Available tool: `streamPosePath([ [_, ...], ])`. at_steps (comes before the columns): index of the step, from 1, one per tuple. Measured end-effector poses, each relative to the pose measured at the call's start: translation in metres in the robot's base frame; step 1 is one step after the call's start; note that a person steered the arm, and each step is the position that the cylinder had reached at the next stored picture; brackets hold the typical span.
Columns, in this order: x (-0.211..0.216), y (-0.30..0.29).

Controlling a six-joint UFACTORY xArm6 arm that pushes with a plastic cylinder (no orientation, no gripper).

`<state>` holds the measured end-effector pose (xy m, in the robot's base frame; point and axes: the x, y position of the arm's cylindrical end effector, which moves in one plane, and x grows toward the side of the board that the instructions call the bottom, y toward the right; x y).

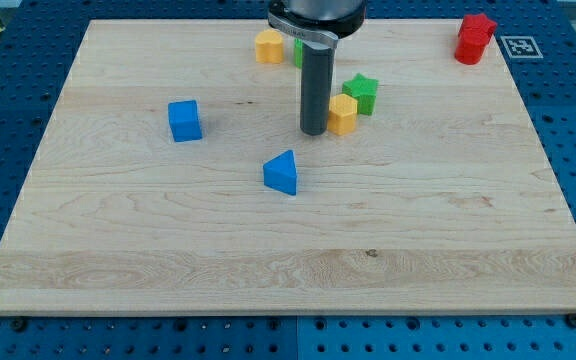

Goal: Move the yellow hexagon away from the yellow heart

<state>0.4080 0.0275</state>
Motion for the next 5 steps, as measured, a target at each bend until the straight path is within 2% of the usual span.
streamPosePath([
  [2, -0.012, 0.012],
  [5, -0.012, 0.095],
])
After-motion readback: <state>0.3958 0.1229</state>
